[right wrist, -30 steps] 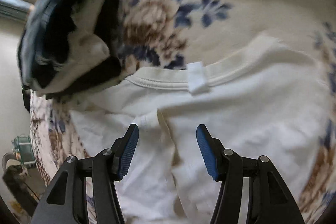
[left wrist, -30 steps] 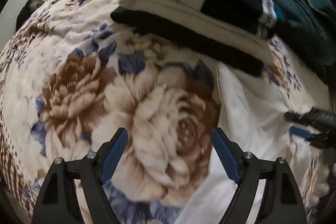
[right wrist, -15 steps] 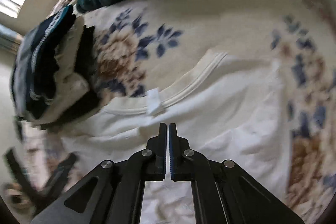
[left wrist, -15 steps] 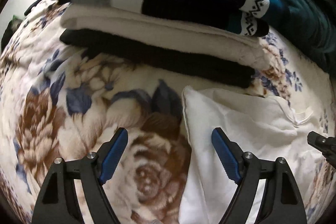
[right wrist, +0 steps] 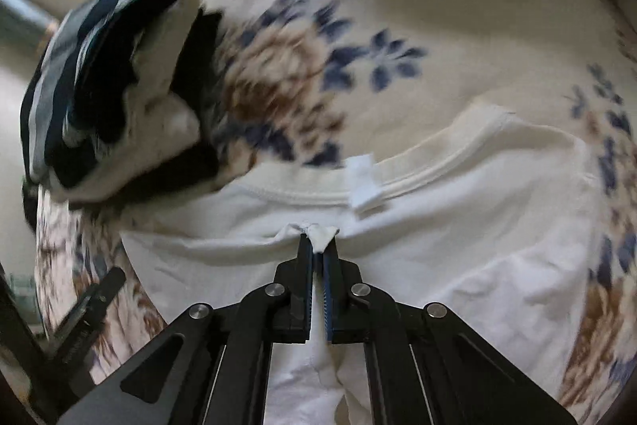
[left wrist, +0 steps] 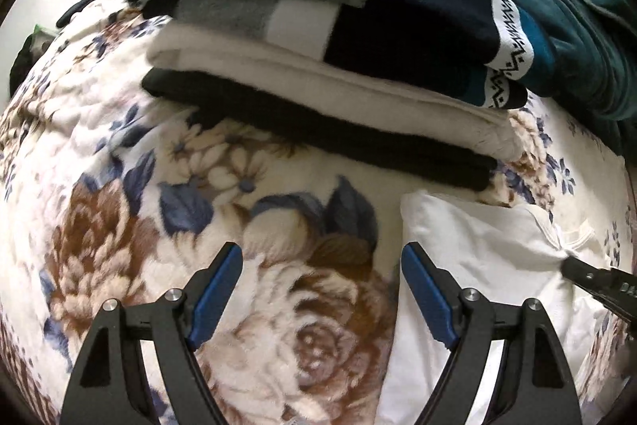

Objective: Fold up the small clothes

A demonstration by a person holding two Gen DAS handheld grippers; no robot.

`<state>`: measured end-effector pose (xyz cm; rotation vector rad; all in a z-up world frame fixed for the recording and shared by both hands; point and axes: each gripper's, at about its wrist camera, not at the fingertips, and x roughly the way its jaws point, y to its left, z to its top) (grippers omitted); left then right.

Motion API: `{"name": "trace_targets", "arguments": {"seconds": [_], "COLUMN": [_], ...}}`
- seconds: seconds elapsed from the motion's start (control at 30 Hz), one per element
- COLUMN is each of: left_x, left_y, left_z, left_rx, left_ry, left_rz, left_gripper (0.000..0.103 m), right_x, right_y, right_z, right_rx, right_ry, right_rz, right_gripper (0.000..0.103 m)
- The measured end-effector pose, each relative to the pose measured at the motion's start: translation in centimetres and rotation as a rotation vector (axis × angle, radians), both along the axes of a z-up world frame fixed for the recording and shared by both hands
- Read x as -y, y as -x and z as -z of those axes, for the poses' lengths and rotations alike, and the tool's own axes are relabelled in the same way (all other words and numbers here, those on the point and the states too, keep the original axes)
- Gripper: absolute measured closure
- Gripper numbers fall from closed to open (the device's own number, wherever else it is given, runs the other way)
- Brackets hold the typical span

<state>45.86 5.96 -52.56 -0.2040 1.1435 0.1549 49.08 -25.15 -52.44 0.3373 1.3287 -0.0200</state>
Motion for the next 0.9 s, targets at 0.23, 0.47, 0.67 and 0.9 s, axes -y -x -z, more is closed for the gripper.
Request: {"name": "trace_targets", "arguments": {"seconds": [0.23,0.47,0.67,0.9], "left_x": [3.7,2.2,0.5,6.0], "left_y": [-3.5,-1.4,7.2,15.5], "left_z": [2.9,0.7,-4.5,-7.4], "left_rx": [-0.050,-0.037,-0.020,-0.086], "left_ry": [-0.098,-0.039,0.023,0.053], "left_rz": [0.093,0.148,0.180,0.220], "left_gripper": [0.022,0.022,0.022,0.022], "right_x": [2.0,6.0,10.7,17.0], "right_y": [-0.6,4.0,13.2,23.6], "right_z": [2.4,-4.0,-7.6,-9.9], "right_rx": [-0.134,-0.050,-0.107,-0.227], "right_ry": [0.012,-0.097,-0.087,-0.070], "right_rz": [0.057,0.122,0.196,0.252], "right_gripper": [0.082,0.043,0.042,0.042]}}
